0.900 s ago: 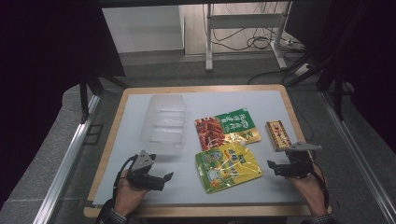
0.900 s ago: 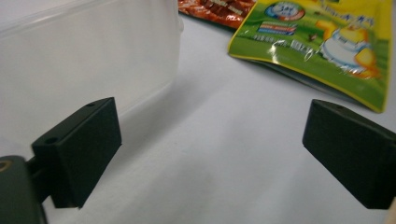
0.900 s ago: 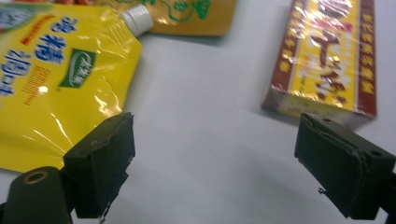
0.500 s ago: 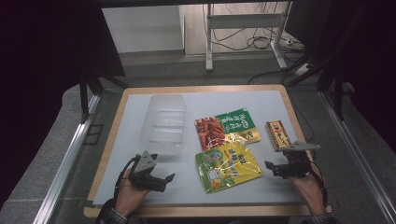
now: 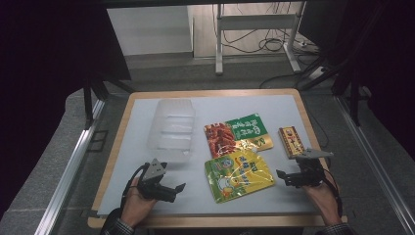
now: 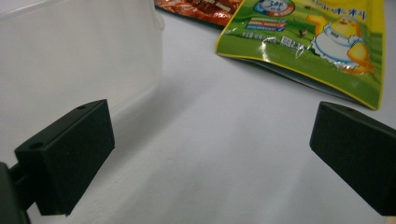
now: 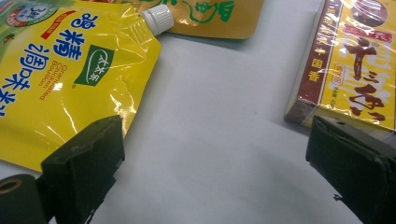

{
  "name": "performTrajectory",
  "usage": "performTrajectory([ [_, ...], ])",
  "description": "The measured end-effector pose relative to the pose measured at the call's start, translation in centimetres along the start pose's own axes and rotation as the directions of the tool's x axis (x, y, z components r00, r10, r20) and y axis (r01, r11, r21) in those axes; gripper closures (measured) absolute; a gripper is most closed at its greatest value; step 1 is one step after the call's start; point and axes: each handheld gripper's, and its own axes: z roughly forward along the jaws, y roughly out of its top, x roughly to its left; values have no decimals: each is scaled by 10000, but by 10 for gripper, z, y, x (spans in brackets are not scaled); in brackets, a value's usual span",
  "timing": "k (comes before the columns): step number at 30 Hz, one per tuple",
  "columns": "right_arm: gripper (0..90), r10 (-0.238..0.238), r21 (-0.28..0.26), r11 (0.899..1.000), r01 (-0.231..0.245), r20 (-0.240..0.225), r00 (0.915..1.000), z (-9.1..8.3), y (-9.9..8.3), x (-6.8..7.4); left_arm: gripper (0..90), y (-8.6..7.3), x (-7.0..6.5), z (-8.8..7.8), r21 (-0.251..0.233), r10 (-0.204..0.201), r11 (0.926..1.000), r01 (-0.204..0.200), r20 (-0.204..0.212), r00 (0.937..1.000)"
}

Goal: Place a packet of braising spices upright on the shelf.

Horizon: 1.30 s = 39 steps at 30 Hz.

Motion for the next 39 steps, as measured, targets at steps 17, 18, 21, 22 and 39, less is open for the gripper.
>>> performTrajectory([
  [17,41,-53,-179,9998,56,147,9999,-2,1,1,79,8,-14,4,400,473,9981,-477,102,9988],
  [18,41,-53,-179,9998,56,147,9999,-2,1,1,79,9,-15,4,371,543,9978,-546,103,9985],
  [21,41,-56,-258,9996,59,131,9999,-2,2,2,126,11,-19,5,330,734,9967,-740,166,9972],
  [22,41,-50,-266,9996,52,86,10000,-2,2,2,149,13,-21,6,362,793,9961,-802,274,9965],
  [39,39,-206,-270,9994,206,18,9998,-2,3,3,402,26,-32,17,75,804,9966,-820,1310,9881],
])
